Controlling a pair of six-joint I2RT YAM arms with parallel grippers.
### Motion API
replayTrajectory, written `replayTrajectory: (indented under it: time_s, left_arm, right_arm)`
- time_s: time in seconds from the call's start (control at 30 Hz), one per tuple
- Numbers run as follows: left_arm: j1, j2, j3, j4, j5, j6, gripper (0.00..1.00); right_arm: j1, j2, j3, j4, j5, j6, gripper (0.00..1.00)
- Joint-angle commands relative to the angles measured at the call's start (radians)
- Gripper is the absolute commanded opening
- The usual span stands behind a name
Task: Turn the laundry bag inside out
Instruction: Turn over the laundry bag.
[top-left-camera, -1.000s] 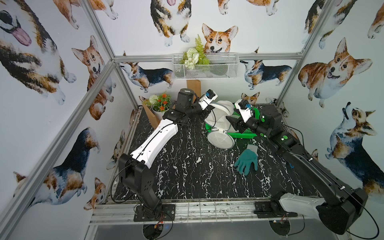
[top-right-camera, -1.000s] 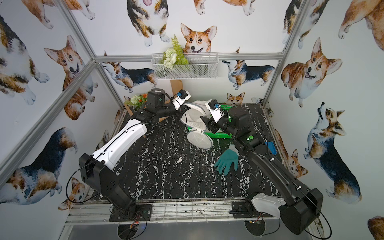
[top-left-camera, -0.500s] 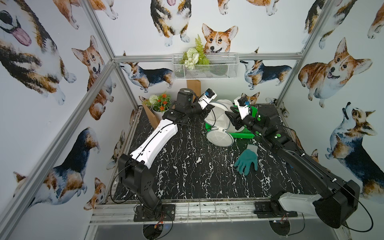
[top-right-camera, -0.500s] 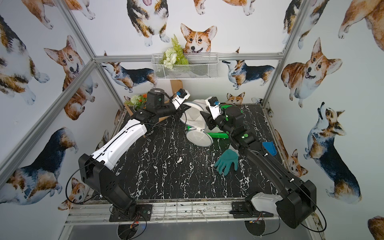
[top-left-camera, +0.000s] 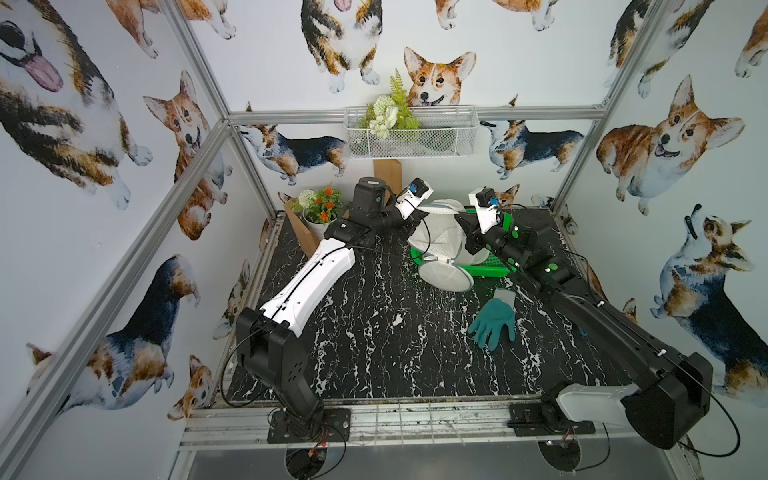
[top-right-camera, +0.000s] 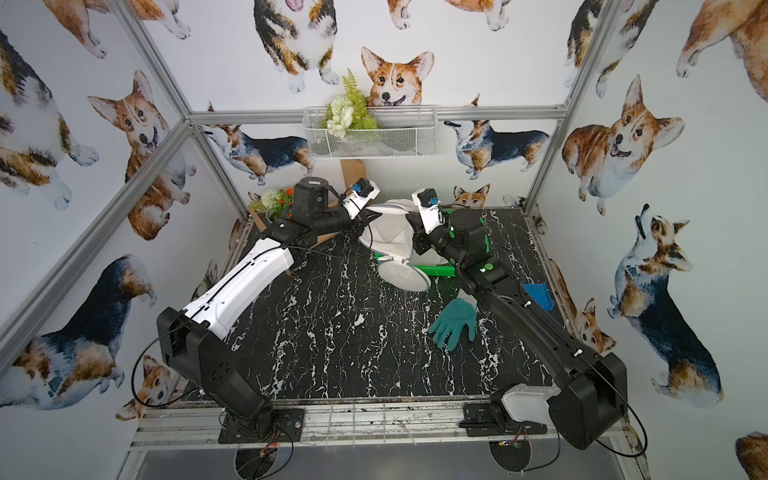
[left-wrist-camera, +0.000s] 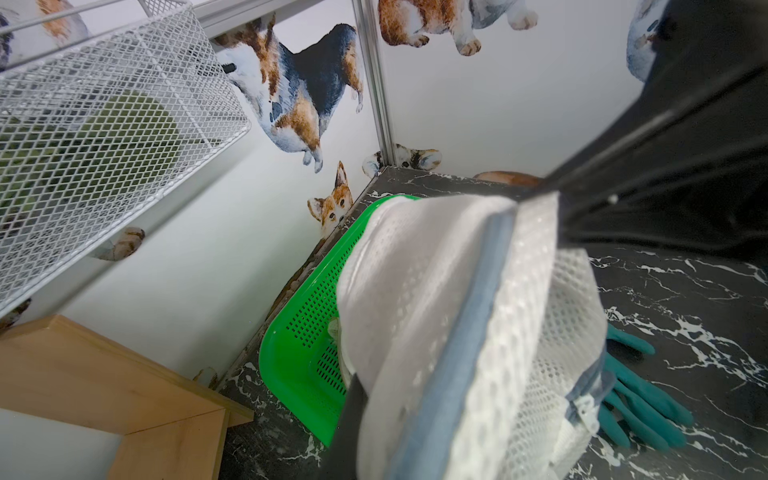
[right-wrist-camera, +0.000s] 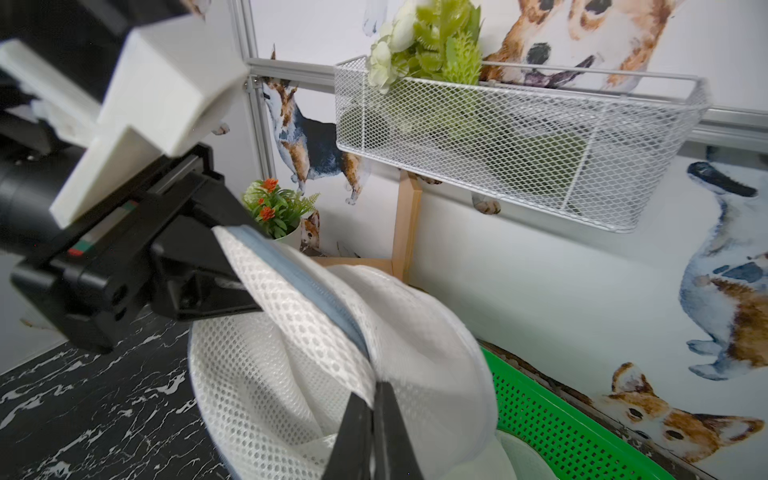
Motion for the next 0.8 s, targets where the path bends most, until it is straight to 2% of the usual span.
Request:
replayTrajectory:
  time_s: [0.0, 0.07, 0.13, 0.33, 0.47, 0.53, 0.6, 0.67, 0.77]
  left_arm:
    - [0.001, -0.006, -0.011, -0.075, 0.034, 0.139, 0.00]
    - [-0.003, -0.054, -0.034, -0.109, 0.080, 0.239, 0.00]
    - [-0.005, -0.076, -0.061, -0.108, 0.122, 0.281, 0.00]
    - [-0.010, -0.109, -0.091, -0.130, 0.268, 0.334, 0.00]
    - [-0.011, -0.125, -0.098, -0.145, 0.277, 0.354, 0.00]
    - [-0.011, -0.146, -0.132, -0.069, 0.271, 0.309, 0.00]
    - [-0.011, -0.170, -0.184, 0.053, 0.256, 0.230, 0.00]
    - [-0.009, -0.197, -0.250, 0.217, 0.217, 0.110, 0.00]
    - [0.003, -0.222, -0.327, 0.425, 0.218, -0.061, 0.00]
  right_arm:
    - [-0.038, 0.017, 0.042, 0.003, 0.043, 0.071, 0.00]
    - [-0.069, 0.038, 0.081, -0.039, 0.037, 0.087, 0.00]
    - [-0.092, 0.066, 0.125, -0.086, 0.016, 0.079, 0.00]
    - [-0.107, 0.182, 0.278, -0.258, -0.063, -0.008, 0.00]
    - [-0.123, 0.250, 0.356, -0.376, -0.116, -0.035, 0.00]
    - [-0.129, 0.293, 0.397, -0.472, -0.147, -0.061, 0.02]
    - [-0.131, 0.335, 0.432, -0.563, -0.157, -0.073, 0.08]
    - [-0.138, 0.367, 0.458, -0.634, -0.148, -0.058, 0.15]
    - [-0.156, 0.373, 0.447, -0.663, -0.156, 0.003, 0.23]
